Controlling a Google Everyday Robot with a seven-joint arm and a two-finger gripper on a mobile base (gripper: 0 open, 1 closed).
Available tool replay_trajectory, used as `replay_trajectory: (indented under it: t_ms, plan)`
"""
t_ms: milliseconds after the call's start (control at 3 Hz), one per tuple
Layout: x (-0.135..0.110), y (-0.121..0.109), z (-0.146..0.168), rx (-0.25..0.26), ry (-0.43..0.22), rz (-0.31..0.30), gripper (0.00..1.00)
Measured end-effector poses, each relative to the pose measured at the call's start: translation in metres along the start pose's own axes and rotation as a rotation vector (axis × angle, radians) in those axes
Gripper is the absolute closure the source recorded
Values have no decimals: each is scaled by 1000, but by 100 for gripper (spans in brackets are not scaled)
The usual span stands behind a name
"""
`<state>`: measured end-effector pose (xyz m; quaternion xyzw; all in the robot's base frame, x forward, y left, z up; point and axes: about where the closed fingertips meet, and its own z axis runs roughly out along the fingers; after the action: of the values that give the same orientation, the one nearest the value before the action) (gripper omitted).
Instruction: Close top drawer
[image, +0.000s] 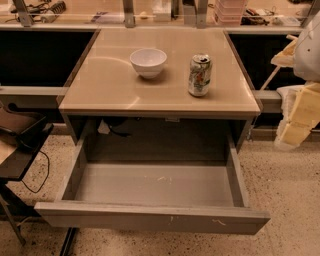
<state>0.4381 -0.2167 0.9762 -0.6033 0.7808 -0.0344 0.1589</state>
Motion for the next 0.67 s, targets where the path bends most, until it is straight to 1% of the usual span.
replay_trajectory:
  t_ms: [333,667]
  plan:
    - [0,0,0,3,1,1,0]
    - [9,21,9,11,-23,-17,0]
